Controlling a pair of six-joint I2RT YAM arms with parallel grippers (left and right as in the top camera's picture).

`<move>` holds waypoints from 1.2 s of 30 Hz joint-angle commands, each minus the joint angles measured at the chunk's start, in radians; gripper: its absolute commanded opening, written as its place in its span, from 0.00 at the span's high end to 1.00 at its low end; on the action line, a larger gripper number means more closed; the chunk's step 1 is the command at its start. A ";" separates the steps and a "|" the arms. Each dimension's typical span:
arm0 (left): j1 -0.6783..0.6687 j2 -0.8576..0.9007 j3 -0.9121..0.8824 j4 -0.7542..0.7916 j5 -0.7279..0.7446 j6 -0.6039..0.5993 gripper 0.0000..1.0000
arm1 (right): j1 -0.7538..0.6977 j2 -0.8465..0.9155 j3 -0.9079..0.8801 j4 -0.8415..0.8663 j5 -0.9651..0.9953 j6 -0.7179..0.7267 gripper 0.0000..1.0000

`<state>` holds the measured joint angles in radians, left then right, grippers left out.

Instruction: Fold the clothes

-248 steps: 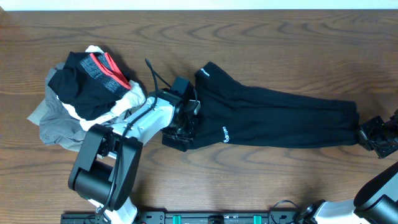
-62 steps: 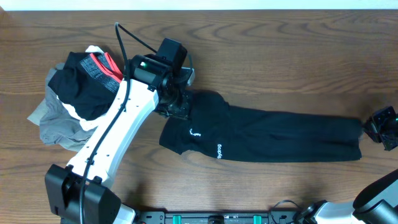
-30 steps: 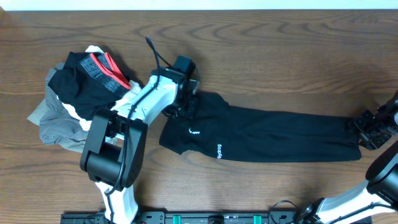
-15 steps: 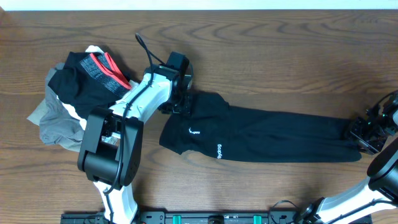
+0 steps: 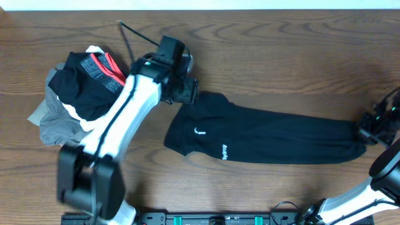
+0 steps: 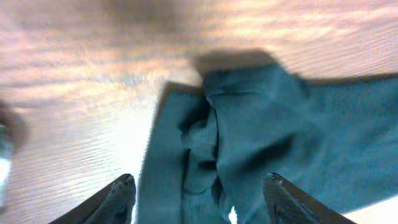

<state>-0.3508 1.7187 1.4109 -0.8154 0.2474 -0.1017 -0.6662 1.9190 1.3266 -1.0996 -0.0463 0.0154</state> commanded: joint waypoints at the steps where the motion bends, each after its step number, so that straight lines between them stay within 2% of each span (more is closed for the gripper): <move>1: -0.001 -0.115 0.032 -0.018 -0.024 0.019 0.30 | 0.007 -0.028 0.150 -0.068 0.019 0.047 0.99; 5: -0.001 -0.232 0.032 -0.051 -0.063 0.018 0.29 | 0.028 -0.080 0.272 -0.189 -0.161 0.051 0.99; 8: -0.001 -0.300 0.032 -0.074 -0.087 0.018 0.29 | 0.082 -0.144 0.282 -0.229 -0.235 0.047 0.98; 15: 0.030 -0.395 0.032 -0.094 -0.089 0.014 0.28 | 0.367 -0.198 0.274 -0.285 -0.240 0.027 0.99; 23: 0.066 -0.401 0.032 -0.124 -0.089 0.014 0.28 | 0.687 -0.198 0.119 -0.197 -0.223 0.057 0.99; 27: 0.066 -0.401 0.032 -0.127 -0.089 0.014 0.28 | 0.763 -0.198 0.030 -0.159 -0.163 0.082 0.99; 32: 0.066 -0.400 0.032 -0.126 -0.089 0.015 0.28 | 0.821 -0.200 -0.086 -0.114 -0.196 0.045 0.98; 34: 0.066 -0.400 0.032 -0.122 -0.089 0.015 0.28 | 0.851 -0.200 -0.115 -0.082 -0.270 0.014 0.94; 35: 0.066 -0.400 0.032 -0.122 -0.089 0.015 0.28 | 0.861 -0.200 -0.121 -0.072 -0.300 0.003 0.89; 36: 0.066 -0.400 0.032 -0.119 -0.092 0.014 0.28 | 0.875 -0.200 -0.124 -0.064 -0.337 -0.019 0.79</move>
<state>-0.2886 1.3239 1.4208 -0.9375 0.1719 -0.0998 0.1677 1.7241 1.2148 -1.1790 -0.2687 0.0547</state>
